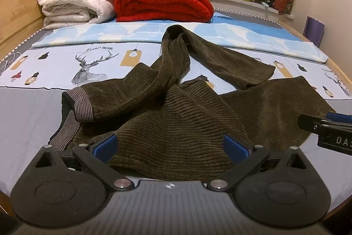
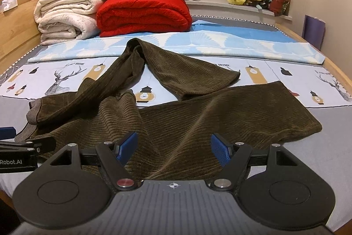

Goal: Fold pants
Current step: 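Approach the crumpled brown corduroy pants with both open grippers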

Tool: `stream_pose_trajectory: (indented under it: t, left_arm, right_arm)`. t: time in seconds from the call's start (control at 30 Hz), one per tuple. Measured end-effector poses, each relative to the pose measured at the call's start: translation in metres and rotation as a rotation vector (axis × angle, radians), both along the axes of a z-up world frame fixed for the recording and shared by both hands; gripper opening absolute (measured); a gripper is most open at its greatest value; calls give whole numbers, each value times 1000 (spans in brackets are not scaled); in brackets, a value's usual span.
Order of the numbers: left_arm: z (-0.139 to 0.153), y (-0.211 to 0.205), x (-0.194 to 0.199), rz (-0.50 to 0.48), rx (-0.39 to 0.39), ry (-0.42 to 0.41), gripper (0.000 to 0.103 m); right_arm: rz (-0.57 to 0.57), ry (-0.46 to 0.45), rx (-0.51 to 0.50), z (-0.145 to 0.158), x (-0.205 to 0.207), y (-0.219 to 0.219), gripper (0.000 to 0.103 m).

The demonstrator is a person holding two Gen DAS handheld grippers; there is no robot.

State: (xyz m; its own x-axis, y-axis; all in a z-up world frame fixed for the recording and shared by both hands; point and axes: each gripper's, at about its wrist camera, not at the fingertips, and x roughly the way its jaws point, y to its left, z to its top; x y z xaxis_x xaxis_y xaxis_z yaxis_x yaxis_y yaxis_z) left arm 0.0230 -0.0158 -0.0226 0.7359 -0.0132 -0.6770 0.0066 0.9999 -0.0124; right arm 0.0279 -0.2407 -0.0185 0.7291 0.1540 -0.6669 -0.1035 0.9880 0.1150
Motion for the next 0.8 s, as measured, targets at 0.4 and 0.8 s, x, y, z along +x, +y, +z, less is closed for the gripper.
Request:
stream_pose_trajectory:
  t: [0.4,0.8]
  left_arm:
    - [0,1,1,-4,-2,2,102]
    - [-1,0,0,-6,-2,4,102]
  right_arm:
    - [-2,-2,-6,-1,0,1,75]
    - [-25,-5,-24,-2,1,3,76]
